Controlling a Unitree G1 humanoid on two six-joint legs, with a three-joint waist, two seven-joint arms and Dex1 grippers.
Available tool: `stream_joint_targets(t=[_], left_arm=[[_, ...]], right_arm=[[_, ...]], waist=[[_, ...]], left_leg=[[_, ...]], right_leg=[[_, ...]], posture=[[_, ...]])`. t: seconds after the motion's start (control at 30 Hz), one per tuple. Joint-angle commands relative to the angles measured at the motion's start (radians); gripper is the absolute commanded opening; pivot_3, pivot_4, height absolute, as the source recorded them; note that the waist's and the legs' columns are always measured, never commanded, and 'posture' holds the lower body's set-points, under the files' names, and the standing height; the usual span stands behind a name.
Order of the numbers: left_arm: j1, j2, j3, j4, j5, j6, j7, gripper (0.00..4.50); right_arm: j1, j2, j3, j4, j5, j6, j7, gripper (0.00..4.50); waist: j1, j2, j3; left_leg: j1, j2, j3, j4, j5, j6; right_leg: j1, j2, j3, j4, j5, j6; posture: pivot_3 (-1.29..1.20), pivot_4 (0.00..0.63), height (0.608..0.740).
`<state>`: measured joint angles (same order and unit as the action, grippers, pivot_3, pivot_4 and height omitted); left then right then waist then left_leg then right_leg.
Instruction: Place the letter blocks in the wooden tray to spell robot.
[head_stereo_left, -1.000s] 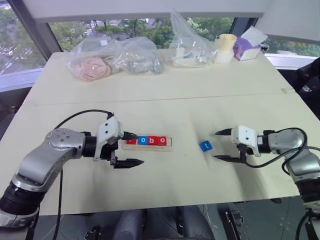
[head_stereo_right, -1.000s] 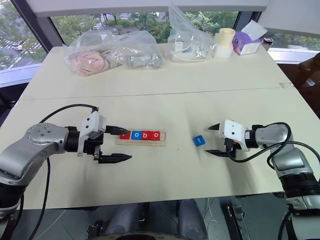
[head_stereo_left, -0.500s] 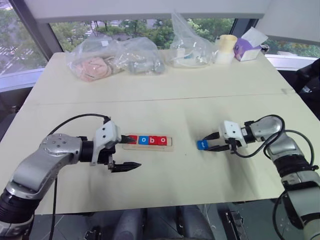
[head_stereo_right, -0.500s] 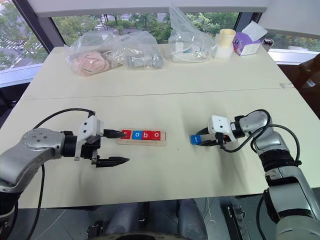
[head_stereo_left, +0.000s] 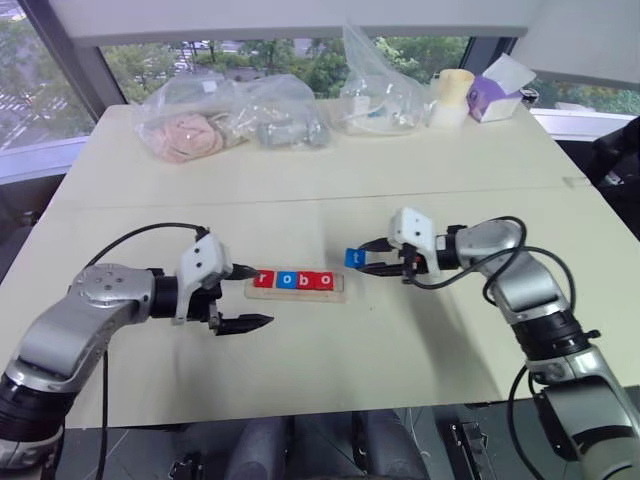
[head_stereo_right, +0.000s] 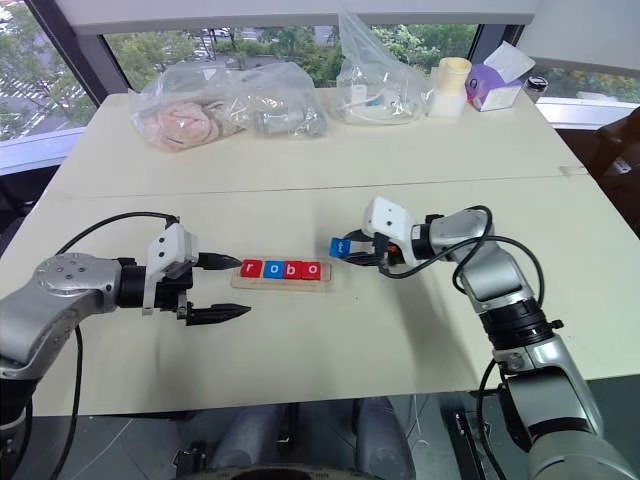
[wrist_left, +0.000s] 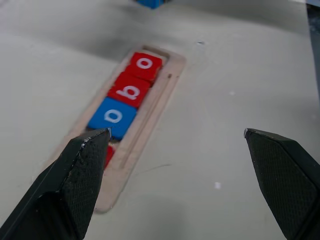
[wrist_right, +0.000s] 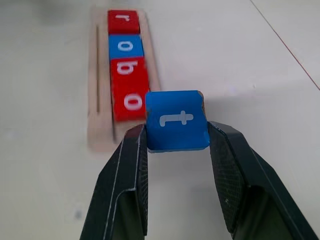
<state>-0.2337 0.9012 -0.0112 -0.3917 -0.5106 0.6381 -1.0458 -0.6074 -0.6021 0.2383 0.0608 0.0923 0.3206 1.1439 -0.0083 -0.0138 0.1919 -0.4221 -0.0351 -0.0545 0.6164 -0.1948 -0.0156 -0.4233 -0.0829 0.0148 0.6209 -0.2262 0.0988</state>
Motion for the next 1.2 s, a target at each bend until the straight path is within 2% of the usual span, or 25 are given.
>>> stream_joint_targets(t=[0.03, 0.47, 0.83, 1.2], left_arm=[[-0.014, 0.006, 0.028, -0.007, -0.005, -0.014, -0.004, 4.5], [0.013, -0.012, 0.023, -0.01, 0.007, -0.029, 0.016, 4.5], [0.028, -0.024, 0.01, 0.006, 0.037, -0.059, 0.027, 4.5], [0.026, -0.04, 0.011, -0.009, 0.041, -0.046, 0.041, 4.5]], right_arm=[[-0.005, -0.005, 0.038, -0.03, -0.054, -0.039, -0.023, 1.14], [-0.012, -0.013, 0.091, 0.008, -0.095, -0.101, 0.028, 1.14], [-0.048, 0.045, 0.121, 0.082, -0.123, -0.11, 0.007, 1.14], [-0.041, 0.082, 0.129, 0.032, -0.115, -0.072, 0.005, 1.14]], waist=[[-0.003, 0.0, 0.0], [-0.006, 0.0, 0.0], [-0.007, 0.0, 0.0], [-0.007, 0.0, 0.0]], left_leg=[[0.0, 0.0, 0.0, 0.0, 0.0, 0.0], [0.0, 0.0, 0.0, 0.0, 0.0, 0.0], [0.0, 0.0, 0.0, 0.0, 0.0, 0.0], [0.001, 0.0, 0.0, 0.0, 0.0, 0.0]], right_leg=[[0.0, 0.0, 0.0, -0.001, 0.0, 0.0], [-0.001, 0.001, 0.0, 0.001, 0.0, 0.0], [-0.001, 0.001, 0.0, 0.001, 0.0, 0.0], [-0.001, 0.001, 0.0, 0.002, 0.0, 0.0]], posture=[[0.0, 0.15, 0.74], [0.0, 0.15, 0.74], [0.0, 0.15, 0.74], [0.0, 0.15, 0.74]])
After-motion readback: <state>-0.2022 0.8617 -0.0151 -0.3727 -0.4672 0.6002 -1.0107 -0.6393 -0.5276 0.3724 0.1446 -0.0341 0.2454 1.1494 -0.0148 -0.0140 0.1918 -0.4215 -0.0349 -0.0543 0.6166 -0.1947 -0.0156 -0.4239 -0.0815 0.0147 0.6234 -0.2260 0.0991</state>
